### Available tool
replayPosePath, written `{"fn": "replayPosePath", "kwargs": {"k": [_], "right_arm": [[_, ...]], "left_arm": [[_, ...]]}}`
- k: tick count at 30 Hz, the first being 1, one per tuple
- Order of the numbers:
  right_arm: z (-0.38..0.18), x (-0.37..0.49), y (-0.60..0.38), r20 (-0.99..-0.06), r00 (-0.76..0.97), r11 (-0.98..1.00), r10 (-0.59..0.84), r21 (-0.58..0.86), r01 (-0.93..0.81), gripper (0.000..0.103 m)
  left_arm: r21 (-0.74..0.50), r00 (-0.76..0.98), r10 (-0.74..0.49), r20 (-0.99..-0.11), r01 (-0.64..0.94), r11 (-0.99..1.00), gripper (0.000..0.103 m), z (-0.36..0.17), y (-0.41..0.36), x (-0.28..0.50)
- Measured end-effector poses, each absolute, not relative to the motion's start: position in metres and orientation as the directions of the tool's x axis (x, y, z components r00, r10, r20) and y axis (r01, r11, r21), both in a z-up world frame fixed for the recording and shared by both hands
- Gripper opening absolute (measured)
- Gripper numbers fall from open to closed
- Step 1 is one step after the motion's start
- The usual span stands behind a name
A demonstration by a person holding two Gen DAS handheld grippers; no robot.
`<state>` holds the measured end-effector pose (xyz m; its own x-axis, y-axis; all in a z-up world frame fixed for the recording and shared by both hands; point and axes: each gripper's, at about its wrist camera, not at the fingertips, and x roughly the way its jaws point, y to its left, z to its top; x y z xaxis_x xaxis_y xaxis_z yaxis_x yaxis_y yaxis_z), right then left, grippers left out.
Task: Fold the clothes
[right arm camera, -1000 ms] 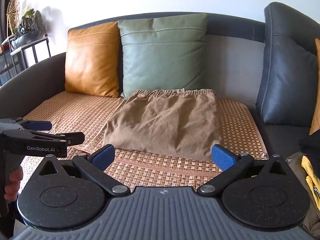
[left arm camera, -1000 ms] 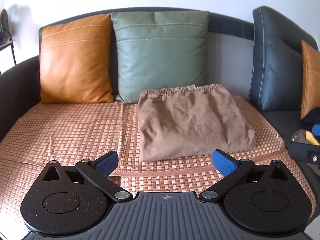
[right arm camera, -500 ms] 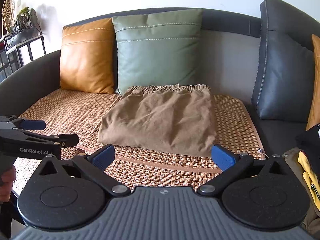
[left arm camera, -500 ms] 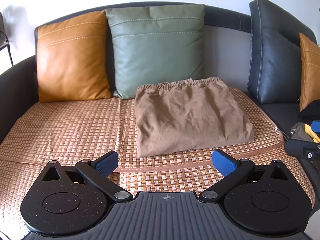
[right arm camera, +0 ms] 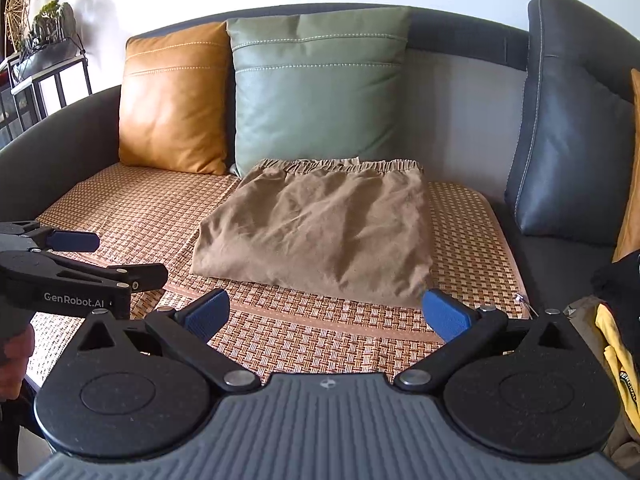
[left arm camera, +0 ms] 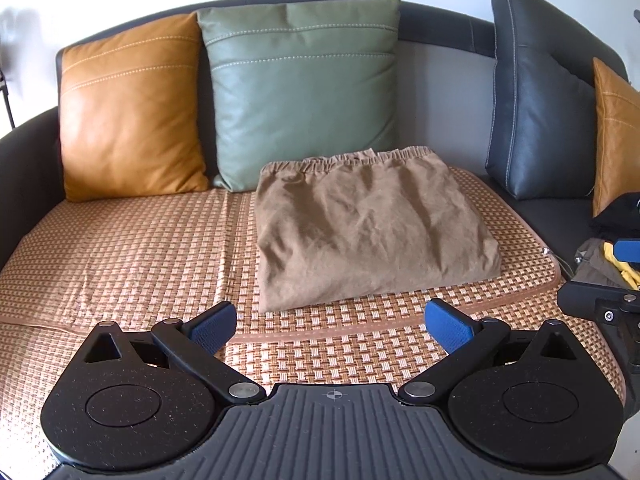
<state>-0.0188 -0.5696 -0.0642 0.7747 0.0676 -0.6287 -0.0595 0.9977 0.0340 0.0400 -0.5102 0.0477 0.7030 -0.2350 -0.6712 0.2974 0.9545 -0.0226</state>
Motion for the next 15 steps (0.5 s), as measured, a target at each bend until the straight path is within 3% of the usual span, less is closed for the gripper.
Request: {"fn": "replayPosePath", "kwargs": {"k": [15], "right_arm": [[-0.0661,-0.0124,-0.5675,-0.638,0.767,0.997,0.068,0.020,-0.072,0.102]], "left_arm": [[-0.010,0.699,-0.231,-0.677,0.304,0.952,0.103,0.0464,-0.5121,0.0415]]}}
